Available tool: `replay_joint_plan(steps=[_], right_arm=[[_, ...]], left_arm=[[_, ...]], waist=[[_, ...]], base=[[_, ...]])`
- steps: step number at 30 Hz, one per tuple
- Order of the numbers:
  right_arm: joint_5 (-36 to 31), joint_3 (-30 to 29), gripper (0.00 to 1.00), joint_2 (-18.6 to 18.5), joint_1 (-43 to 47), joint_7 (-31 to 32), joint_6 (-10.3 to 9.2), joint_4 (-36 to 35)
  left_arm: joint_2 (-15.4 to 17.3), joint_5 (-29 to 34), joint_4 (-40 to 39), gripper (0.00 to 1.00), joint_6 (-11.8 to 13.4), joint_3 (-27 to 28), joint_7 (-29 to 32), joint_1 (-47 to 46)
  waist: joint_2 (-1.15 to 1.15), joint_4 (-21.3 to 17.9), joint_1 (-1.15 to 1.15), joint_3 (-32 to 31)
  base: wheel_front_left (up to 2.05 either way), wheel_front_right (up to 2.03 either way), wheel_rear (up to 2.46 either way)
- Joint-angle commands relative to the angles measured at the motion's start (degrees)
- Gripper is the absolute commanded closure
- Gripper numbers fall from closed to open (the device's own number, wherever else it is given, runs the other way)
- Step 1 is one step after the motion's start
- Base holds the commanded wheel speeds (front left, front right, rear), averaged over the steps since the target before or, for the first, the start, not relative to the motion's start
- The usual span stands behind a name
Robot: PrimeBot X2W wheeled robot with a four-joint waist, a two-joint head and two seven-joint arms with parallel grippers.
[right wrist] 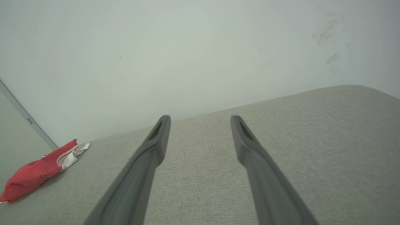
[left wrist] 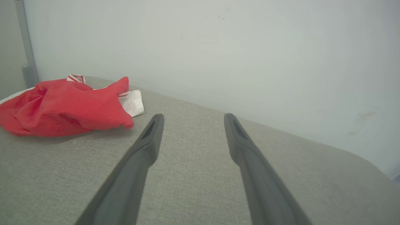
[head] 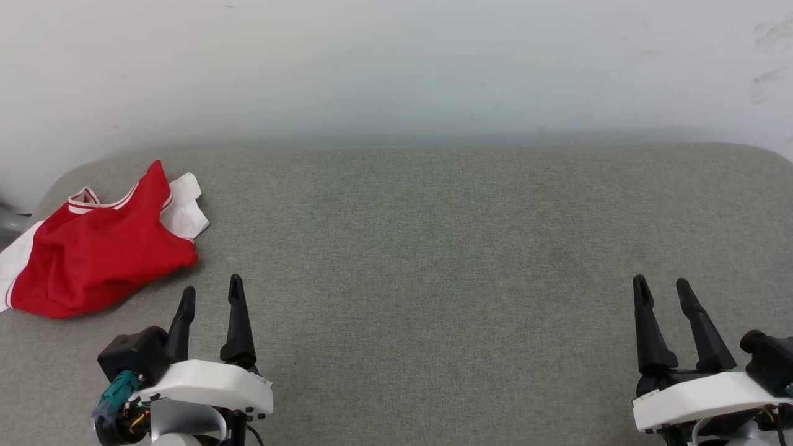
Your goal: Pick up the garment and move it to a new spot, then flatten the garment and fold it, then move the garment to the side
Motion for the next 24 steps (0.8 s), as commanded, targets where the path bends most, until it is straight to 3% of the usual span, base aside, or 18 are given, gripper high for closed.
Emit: replay_joint_plan(steps=[1, 14, 24], right_arm=[[-2.0, 0.1, 0.00, 0.1, -0.2, -0.6, -0.01, -1.0], [-9.1, 0.0, 0.00, 0.1, 0.6, -2.3, -0.01, -2.2], [-13.2, -0.2, 0.00, 0.2, 0.9, -3.7, -0.01, -3.3]], left_arm=[[0.7, 1.7, -0.9, 0.00, 0.7, -0.4, -0.6, 0.2], [1.4, 8.2, -1.1, 0.00, 2.5, -2.2, -2.4, 0.6], [0.9, 13.3, -1.9, 0.00, 2.2, -2.0, -3.8, 1.1]], waist=[[0.00, 0.0, 0.00, 0.0], [0.00, -0.1, 0.00, 0.0], [0.00, 0.0, 0.00, 0.0]], base=[[0.00, 0.00, 0.00], [0.00, 0.00, 0.00], [0.00, 0.00, 0.00]])
